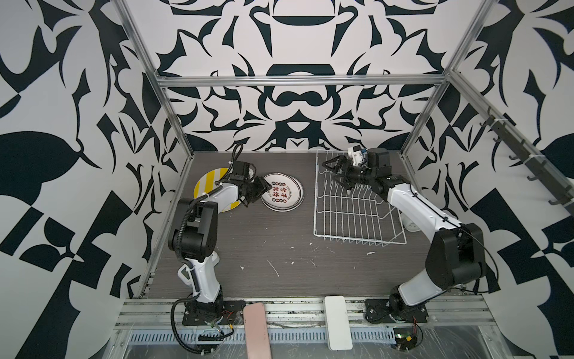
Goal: Unload the plates from the dish rack
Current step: Place the plate among the plates.
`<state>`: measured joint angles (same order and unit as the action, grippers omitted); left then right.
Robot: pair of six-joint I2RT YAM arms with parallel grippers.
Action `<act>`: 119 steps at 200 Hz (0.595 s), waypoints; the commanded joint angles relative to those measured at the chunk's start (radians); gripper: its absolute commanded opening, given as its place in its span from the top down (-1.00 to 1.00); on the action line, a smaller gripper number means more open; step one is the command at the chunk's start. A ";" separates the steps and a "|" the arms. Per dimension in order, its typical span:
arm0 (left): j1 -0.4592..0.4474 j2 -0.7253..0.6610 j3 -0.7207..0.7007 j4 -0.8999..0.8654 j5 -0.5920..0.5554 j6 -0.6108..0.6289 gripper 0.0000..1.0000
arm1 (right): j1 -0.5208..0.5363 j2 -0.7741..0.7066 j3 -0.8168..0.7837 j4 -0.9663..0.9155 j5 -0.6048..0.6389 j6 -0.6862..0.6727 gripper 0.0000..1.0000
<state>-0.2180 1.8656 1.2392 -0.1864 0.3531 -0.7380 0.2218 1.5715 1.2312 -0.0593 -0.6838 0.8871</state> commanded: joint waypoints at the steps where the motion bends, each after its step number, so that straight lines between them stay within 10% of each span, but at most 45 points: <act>1: 0.005 0.012 0.045 -0.090 -0.035 0.057 -0.26 | -0.004 -0.044 0.009 0.043 -0.005 -0.014 -0.98; 119: 0.003 0.056 0.100 -0.162 -0.047 0.090 -0.55 | -0.004 -0.033 0.020 0.040 -0.006 -0.010 -0.98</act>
<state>-0.2180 1.9095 1.3090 -0.3248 0.3141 -0.6590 0.2218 1.5715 1.2312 -0.0559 -0.6838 0.8871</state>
